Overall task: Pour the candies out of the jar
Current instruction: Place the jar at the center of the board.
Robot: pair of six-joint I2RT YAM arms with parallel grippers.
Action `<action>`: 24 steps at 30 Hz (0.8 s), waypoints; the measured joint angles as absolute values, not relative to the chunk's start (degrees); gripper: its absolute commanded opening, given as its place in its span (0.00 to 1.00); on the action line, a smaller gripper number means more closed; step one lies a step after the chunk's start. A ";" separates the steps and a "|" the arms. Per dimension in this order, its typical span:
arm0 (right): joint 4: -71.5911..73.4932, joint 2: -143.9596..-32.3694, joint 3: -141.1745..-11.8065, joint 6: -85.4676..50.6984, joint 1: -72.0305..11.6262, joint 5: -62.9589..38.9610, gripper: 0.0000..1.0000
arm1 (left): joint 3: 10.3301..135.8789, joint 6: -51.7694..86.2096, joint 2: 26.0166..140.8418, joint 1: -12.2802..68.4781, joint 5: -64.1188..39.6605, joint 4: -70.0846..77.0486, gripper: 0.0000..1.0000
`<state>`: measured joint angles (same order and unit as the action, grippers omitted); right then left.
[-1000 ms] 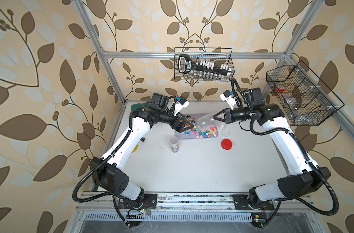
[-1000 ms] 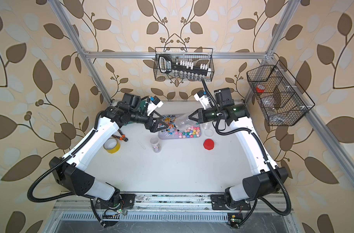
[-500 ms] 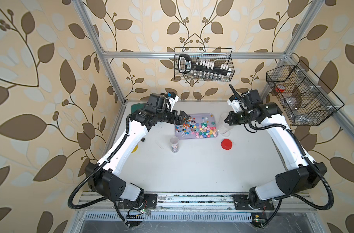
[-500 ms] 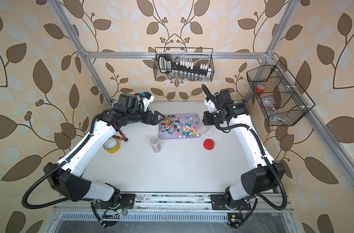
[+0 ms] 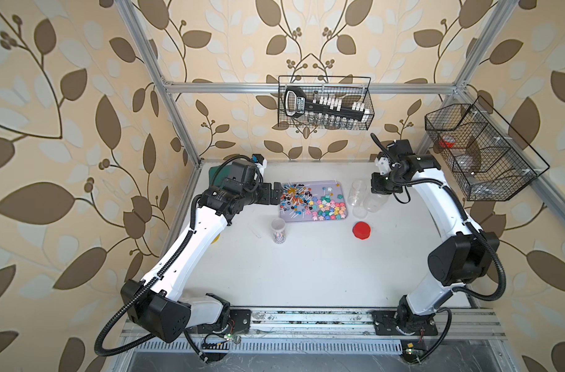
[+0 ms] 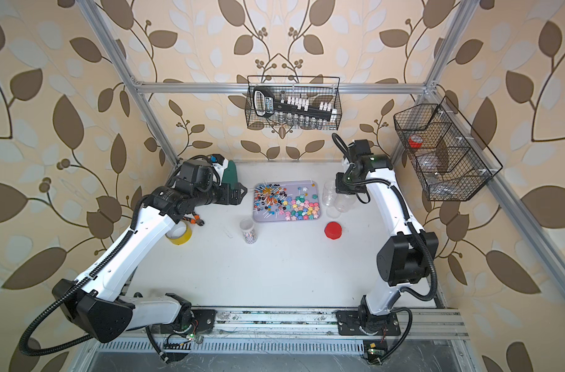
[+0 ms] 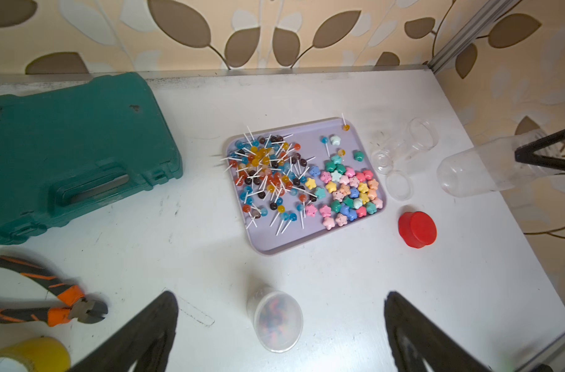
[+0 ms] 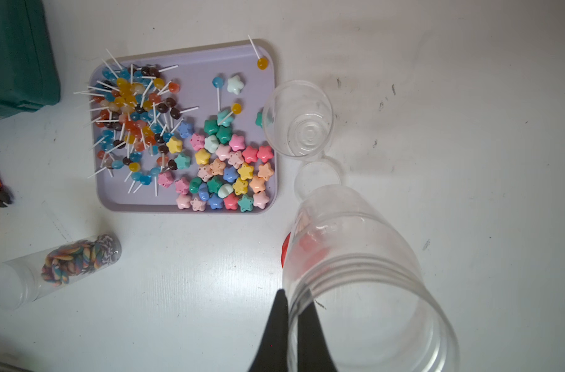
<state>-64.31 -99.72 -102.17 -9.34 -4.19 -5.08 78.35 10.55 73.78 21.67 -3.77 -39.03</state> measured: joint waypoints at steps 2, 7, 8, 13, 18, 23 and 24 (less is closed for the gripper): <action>-64.45 -101.84 -104.07 -9.21 -3.51 -4.60 0.00 | 77.69 10.55 73.21 21.67 -2.37 -39.42 0.99; -64.97 -107.31 -108.42 -9.04 -1.52 -3.57 0.00 | 77.08 10.61 71.94 21.67 0.38 -40.47 0.99; -65.12 -108.31 -109.16 -8.97 -1.19 -3.42 0.00 | 76.77 10.63 71.57 21.67 0.62 -40.49 0.99; -65.49 -113.58 -113.01 -8.73 -0.12 -3.16 0.00 | 74.41 10.59 69.23 21.67 0.99 -40.58 0.99; -65.54 -117.89 -116.77 -8.43 -0.12 -3.16 0.00 | 74.17 10.59 69.06 21.67 2.02 -40.82 0.99; -66.11 -121.89 -120.68 -7.79 0.32 -3.16 0.00 | 74.13 10.57 69.06 21.67 2.00 -41.45 0.99; -66.11 -122.72 -121.36 -7.66 0.54 -3.20 0.00 | 74.13 10.55 69.06 21.67 1.98 -41.74 0.99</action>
